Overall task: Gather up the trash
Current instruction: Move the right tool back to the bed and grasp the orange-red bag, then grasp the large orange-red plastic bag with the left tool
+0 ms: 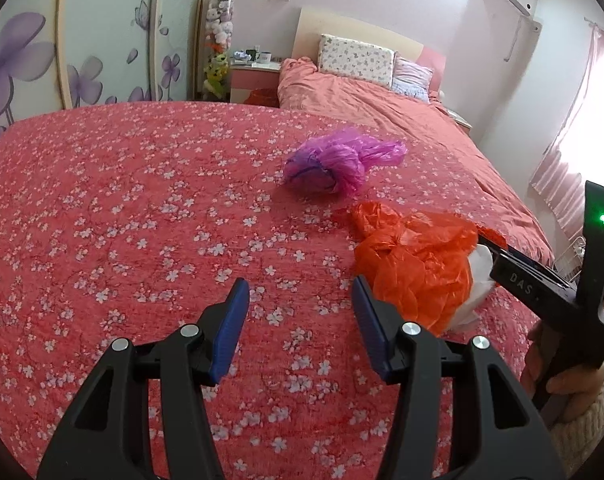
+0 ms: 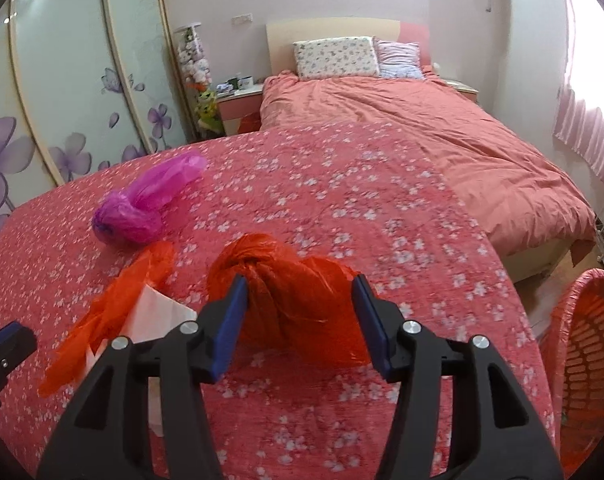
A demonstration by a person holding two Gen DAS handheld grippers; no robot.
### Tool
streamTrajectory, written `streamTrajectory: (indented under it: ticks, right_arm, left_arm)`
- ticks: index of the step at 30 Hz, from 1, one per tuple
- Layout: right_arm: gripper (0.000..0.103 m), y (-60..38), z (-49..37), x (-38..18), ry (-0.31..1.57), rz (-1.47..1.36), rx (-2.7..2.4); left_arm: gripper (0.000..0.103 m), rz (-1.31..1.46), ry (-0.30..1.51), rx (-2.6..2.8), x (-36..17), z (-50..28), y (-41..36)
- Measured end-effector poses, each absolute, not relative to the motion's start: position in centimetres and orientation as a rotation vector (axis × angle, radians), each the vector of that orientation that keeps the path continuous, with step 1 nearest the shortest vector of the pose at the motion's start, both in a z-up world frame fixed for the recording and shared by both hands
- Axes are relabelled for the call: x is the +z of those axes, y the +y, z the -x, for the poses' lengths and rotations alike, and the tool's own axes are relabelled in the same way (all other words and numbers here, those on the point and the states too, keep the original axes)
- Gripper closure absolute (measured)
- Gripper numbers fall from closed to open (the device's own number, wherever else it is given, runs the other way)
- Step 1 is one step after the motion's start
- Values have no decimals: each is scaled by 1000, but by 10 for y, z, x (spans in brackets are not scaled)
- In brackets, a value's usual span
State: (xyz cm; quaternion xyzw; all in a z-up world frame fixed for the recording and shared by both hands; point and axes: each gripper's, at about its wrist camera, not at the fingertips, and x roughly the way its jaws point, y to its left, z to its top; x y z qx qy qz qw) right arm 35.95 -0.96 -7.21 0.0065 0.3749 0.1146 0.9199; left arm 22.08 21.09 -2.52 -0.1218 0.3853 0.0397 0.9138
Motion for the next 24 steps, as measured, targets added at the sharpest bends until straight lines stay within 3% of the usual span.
streamTrajectory:
  ticks: [4,7,24]
  right_arm:
    - [80,-3,-355,-76,777,10,265]
    - [90,-3,-348,-76,765,32,259]
    - [92,-70,-315,-72,723,71,78]
  left_arm:
    - [49,259,800,76,-27,-225,210]
    - [49,259,799,72,-25,-227,209]
    - [50,259,851,-36,-15,-285,166]
